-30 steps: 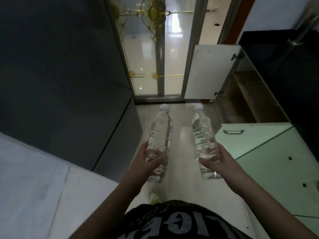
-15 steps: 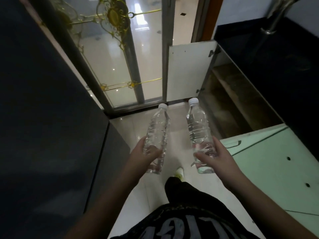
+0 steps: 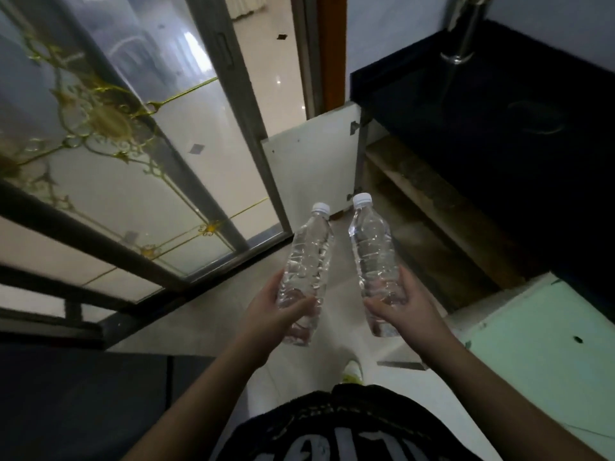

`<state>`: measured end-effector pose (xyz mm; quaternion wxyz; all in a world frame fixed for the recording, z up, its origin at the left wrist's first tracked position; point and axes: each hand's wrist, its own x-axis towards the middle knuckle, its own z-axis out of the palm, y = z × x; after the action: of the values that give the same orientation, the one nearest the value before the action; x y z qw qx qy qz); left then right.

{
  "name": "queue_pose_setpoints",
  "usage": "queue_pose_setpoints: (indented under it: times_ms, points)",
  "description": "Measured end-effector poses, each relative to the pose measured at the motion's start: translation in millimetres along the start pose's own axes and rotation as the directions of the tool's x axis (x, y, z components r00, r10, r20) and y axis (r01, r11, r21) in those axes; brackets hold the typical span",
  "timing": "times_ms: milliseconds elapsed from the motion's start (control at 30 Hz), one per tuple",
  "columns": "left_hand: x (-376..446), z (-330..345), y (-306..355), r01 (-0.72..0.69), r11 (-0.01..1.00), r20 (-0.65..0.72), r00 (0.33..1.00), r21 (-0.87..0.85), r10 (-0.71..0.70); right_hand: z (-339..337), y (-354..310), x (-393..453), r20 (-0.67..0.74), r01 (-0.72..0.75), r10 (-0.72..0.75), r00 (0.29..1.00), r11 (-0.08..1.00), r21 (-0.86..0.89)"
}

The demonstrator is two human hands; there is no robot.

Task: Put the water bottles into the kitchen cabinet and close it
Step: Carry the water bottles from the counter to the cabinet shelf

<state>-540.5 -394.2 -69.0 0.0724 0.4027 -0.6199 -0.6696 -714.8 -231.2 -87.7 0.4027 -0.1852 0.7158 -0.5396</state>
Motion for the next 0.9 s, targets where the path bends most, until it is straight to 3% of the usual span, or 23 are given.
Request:
queue_pose_setpoints:
  times_ms: [233, 500, 667, 900]
  points:
    - [71, -8, 20, 0.060, 0.994, 0.095, 0.993, 0.092, -0.069, 0, -3, 42, -0.069, -0.093, 0.097, 0.993, 0.994, 0.064]
    - [172, -36, 54, 0.030, 0.989, 0.402, 0.911, 0.148, -0.088, 34, -8, 96, -0.263, -0.124, 0.162, 0.951, 0.980, 0.154]
    - [237, -66, 74, 0.039, 0.979, 0.525, 0.840, 0.199, -0.140, 76, -19, 134, -0.460, -0.101, 0.228, 0.858, 0.953, 0.286]
    - [310, -75, 84, 0.154, 0.968, 0.577, 0.779, 0.200, -0.243, 107, -20, 170, -0.594, -0.084, 0.353, 0.723, 0.898, 0.432]
